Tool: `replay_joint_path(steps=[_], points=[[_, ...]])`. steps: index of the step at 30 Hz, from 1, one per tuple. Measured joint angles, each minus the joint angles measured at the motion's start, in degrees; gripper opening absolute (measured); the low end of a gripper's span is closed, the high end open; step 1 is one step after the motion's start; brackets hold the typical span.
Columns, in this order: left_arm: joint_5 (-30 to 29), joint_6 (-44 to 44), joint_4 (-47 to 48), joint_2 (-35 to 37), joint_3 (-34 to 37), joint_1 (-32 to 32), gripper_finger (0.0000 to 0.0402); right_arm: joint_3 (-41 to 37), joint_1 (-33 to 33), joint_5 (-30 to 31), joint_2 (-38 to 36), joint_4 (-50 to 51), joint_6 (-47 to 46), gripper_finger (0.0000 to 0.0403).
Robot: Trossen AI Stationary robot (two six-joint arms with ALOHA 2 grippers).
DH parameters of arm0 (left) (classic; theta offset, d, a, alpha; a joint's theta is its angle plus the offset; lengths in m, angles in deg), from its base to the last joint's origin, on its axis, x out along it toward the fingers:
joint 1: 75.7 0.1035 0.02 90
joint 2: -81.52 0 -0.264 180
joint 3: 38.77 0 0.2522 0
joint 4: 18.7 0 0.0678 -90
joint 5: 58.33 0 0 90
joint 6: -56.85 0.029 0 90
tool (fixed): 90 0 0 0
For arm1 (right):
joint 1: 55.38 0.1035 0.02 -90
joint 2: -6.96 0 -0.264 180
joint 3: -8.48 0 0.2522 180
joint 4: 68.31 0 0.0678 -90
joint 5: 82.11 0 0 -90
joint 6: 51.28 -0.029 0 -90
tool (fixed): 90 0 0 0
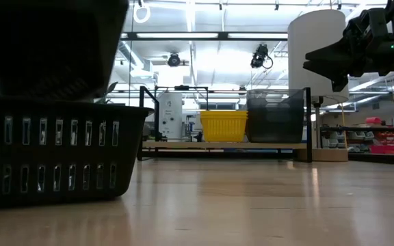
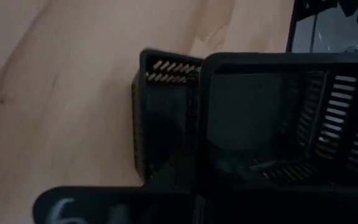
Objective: Stack baskets on shelf by color
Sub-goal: Stack the left black bin on the right black bin
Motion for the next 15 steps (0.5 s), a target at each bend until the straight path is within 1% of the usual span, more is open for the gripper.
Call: replay_joint_path(steps=[3, 9, 12, 15], points=[[1.18, 1.49, -0.36, -1.05, 0.00, 0.96, 0.0015, 0.00, 0.02, -0.02, 0.00, -0.02, 0.02, 0.0135], [1.22, 5.17, -0.41, -3.78, 0.00, 1.44, 0.0019, 0.00, 0.02, 0.00, 0.00, 0.00, 0.01, 0.0135], [1.05, 6.59, -0.27, -4.95, 0.00, 1.44, 0.0033, 0.00, 0.02, 0.00, 0.00, 0.02, 0.02, 0.0135], [0.73, 7.97, -0.13, -5.66, -0.02, 1.44, 0.0060, 0.00, 0.00, 0.00, 0.00, 0.01, 0.00, 0.0135]])
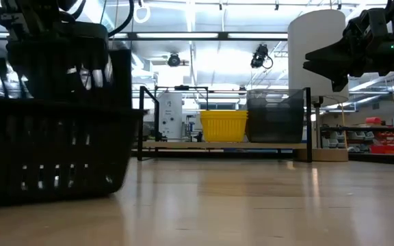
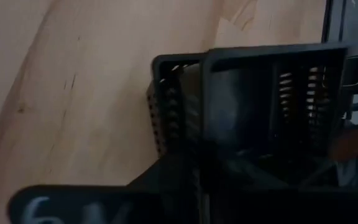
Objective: Stack baskets on shelf by color
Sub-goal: Stack the left black bin on the right black bin
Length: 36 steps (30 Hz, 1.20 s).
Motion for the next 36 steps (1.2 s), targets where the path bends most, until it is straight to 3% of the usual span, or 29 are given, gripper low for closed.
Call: replay_joint_path(steps=[6, 10, 16, 21, 31, 36], points=[[-1.34, 1.32, 1.70, 0.50, 0.00, 0.49, 0.0121, 0.00, 0.00, 0.00, 0.00, -0.01, 0.01, 0.0135], [1.87, 1.20, 5.18, 2.85, 0.00, 1.27, 0.0144, 0.00, 0.01, 0.00, 0.00, -0.01, 0.02, 0.0135], [12.52, -7.05, 7.05, 5.78, 0.00, -0.37, 0.0145, 0.00, 0.01, 0.00, 0.00, 0.01, 0.00, 0.0135], [13.48, -12.42, 6.95, 5.65, 0.00, -7.67, 0.0142, 0.00, 0.00, 0.00, 0.00, -0.01, 0.02, 0.0135], [3.98, -25.63, 4.85, 5.53, -0.04, -16.85, 0.0141, 0.00, 0.00, 0.00, 0.00, -0.01, 0.01, 0.0135], [-3.20, -25.63, 12.10, 4.92, -6.25, -19.06, 0.0141, 0.00, 0.01, 0.01, 0.00, -0.01, 0.02, 0.0135]])
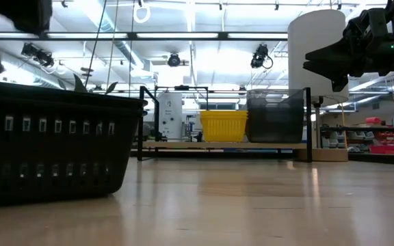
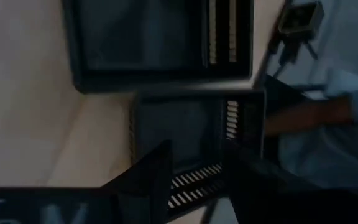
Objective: Stack baskets on shelf by color
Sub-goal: Stack the left black bin on the right black bin
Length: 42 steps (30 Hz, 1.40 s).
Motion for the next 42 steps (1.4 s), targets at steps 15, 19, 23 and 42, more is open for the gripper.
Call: replay_joint_path(steps=[15, 19, 23, 42], points=[[2.50, 0.72, 14.52, -16.34, -11.10, -2.91, 0.0142, 0.00, -0.01, 0.00, 0.00, 0.02, 0.00, 0.0135], [3.70, 0.55, 14.15, -18.67, -11.10, -2.91, 0.0142, 0.00, 0.01, -0.01, 0.00, 0.02, 0.00, 0.0135], [3.68, 0.55, 14.26, -20.94, -11.10, -2.89, 0.0137, 0.00, -0.01, -0.01, 0.01, 0.00, -0.01, 0.0135], [10.66, 4.98, 20.08, -23.44, -11.10, -3.85, 0.0011, 0.00, 0.00, 0.00, 0.02, 0.02, -0.01, 0.0135]])
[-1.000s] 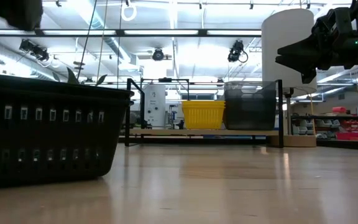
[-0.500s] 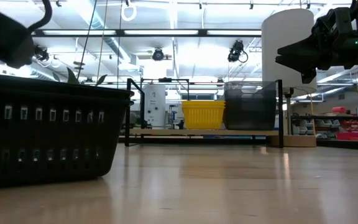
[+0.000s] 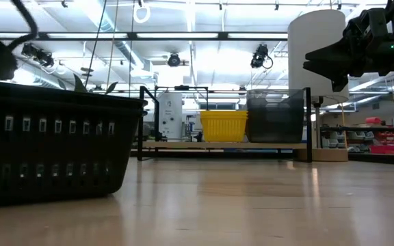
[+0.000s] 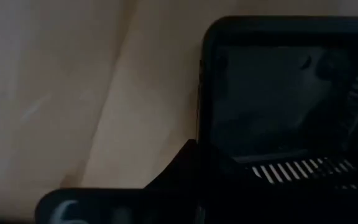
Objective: Stack baskets on shelf by color
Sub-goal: Stack the left black bin on the right black bin
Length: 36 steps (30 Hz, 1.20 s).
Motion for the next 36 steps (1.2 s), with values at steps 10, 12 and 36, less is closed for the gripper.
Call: replay_joint_path(steps=[10, 12, 36], points=[[-4.33, -2.13, 5.37, 14.78, 0.07, -0.37, 0.0007, 0.00, -0.01, 0.02, -0.02, 0.01, 0.00, 0.0135], [-6.65, -1.76, 5.43, 17.86, 0.07, 0.07, 0.0007, 0.00, -0.01, -0.01, 0.00, -0.02, 0.00, 0.0135], [-7.75, 14.61, -7.46, 18.64, 0.02, 21.06, 0.0008, 0.00, 0.01, -0.01, -0.02, -0.02, 0.01, 0.0135]])
